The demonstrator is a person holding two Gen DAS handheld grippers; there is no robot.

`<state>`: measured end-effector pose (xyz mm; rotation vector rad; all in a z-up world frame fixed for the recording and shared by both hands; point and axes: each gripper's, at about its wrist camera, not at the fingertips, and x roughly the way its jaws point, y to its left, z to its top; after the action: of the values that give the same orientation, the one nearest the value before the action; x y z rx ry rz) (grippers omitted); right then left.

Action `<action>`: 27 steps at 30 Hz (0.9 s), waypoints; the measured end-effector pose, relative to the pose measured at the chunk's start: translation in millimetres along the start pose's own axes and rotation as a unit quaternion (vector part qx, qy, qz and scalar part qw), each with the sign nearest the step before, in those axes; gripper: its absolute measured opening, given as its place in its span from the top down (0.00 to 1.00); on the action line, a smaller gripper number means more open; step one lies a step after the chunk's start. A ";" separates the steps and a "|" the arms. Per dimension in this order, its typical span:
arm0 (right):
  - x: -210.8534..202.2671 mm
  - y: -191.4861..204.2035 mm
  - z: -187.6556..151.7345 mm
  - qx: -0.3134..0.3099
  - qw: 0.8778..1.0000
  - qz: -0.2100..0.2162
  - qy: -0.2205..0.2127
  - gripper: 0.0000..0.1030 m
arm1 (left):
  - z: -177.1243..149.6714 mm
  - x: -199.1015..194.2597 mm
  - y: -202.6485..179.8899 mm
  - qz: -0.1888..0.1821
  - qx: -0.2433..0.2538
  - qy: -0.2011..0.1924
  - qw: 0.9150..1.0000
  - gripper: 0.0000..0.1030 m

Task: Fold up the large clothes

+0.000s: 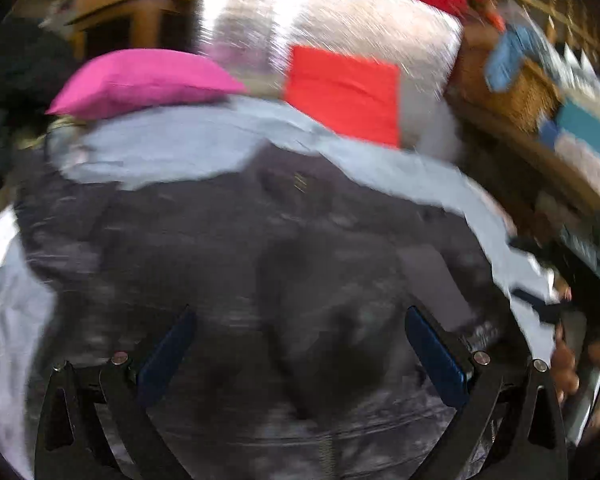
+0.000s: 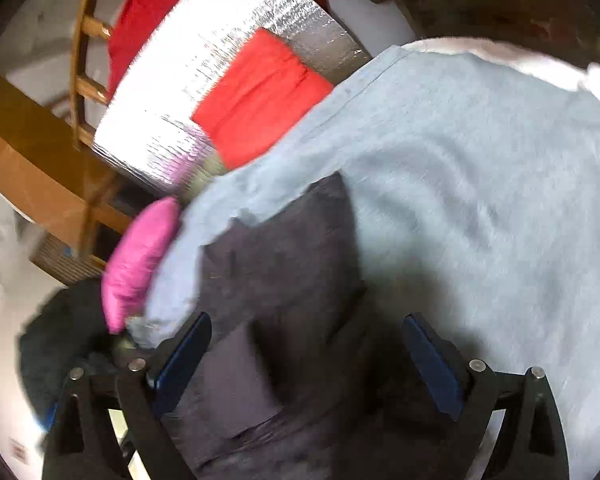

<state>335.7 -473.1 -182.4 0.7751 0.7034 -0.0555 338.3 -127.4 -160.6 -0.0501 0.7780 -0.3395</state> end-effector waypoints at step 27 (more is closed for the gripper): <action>-5.2 61.0 -32.4 -0.134 0.978 -0.133 -0.089 0.37 | 18.7 -35.7 147.0 0.093 -0.141 -0.054 0.984 0.11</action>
<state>331.4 -408.5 -157.5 0.4084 0.6245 -0.2647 369.0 21.3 -147.8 -0.2582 0.7116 -0.0461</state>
